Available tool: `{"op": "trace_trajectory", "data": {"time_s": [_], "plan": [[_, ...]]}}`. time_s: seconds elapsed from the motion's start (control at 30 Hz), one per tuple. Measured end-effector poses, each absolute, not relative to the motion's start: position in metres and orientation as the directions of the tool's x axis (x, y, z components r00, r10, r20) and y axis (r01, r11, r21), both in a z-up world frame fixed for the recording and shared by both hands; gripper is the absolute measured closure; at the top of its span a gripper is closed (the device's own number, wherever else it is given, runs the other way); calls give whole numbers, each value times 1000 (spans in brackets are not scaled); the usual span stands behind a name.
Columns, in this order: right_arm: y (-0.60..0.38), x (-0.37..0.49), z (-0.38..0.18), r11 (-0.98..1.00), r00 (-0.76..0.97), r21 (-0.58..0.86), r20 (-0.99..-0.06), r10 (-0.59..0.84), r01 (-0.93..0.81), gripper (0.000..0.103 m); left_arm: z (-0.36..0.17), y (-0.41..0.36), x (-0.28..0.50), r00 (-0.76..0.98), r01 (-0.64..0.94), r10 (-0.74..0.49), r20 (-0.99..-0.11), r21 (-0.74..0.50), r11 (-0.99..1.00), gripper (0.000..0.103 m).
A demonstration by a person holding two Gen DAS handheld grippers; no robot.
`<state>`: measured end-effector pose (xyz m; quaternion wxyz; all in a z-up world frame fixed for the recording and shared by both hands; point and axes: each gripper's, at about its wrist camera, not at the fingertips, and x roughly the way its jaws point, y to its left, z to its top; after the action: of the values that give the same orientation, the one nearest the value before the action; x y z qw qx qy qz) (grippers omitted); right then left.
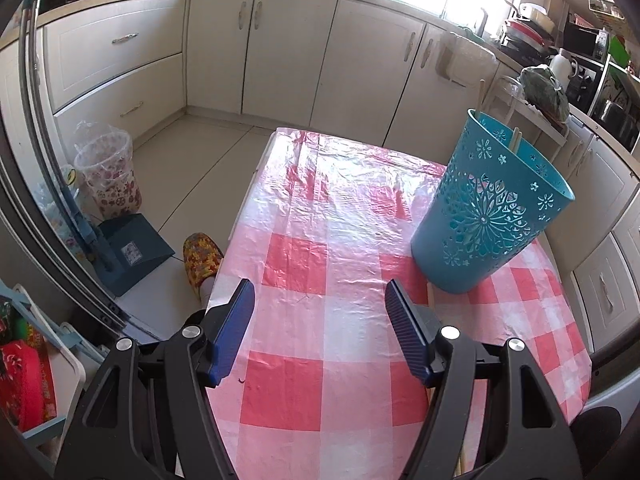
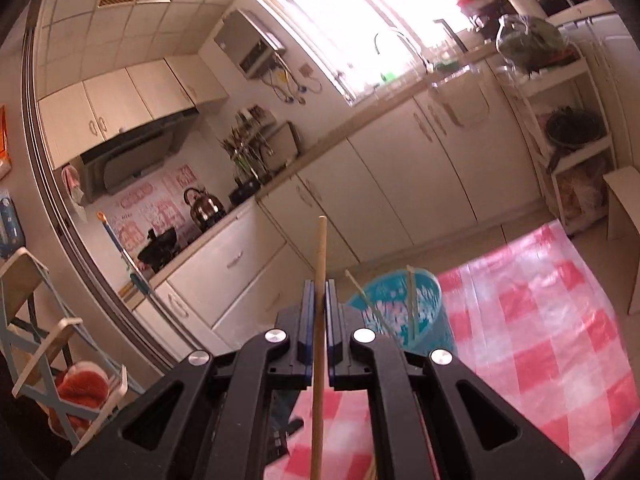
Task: Organize utensils
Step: 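Lower the chopstick into the blue cup and open the right tool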
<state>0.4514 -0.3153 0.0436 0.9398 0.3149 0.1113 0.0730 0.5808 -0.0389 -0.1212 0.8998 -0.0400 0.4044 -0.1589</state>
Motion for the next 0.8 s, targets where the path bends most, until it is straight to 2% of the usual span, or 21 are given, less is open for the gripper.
{"op": "trace_trajectory", "data": {"time_s": [0.13,0.23,0.33,0.5,0.73,0.8], "plan": [[-319,486,64,819,990,571,-75,116,-52,97,-124,-38,579,620,254,-319,-717,-201,946,39],[-322,509,61,844,997,536,-62,40,-1,97,-127,-35,580,613,246,-322,-722,-213,946,39],[-333,540,46,842,994,534,-112,-20,77,97,-128,-34,580,608,240,-325,-725,-223,945,39],[-340,573,18,844,965,508,-259,-41,172,97,-132,-30,582,602,230,-331,-727,-240,943,39],[-323,572,5,893,943,418,-331,-24,170,96,-135,-31,583,591,229,-338,-733,-249,941,39],[-323,562,4,891,945,422,-328,-20,165,92,-133,-31,581,596,228,-338,-728,-250,941,39]]}}
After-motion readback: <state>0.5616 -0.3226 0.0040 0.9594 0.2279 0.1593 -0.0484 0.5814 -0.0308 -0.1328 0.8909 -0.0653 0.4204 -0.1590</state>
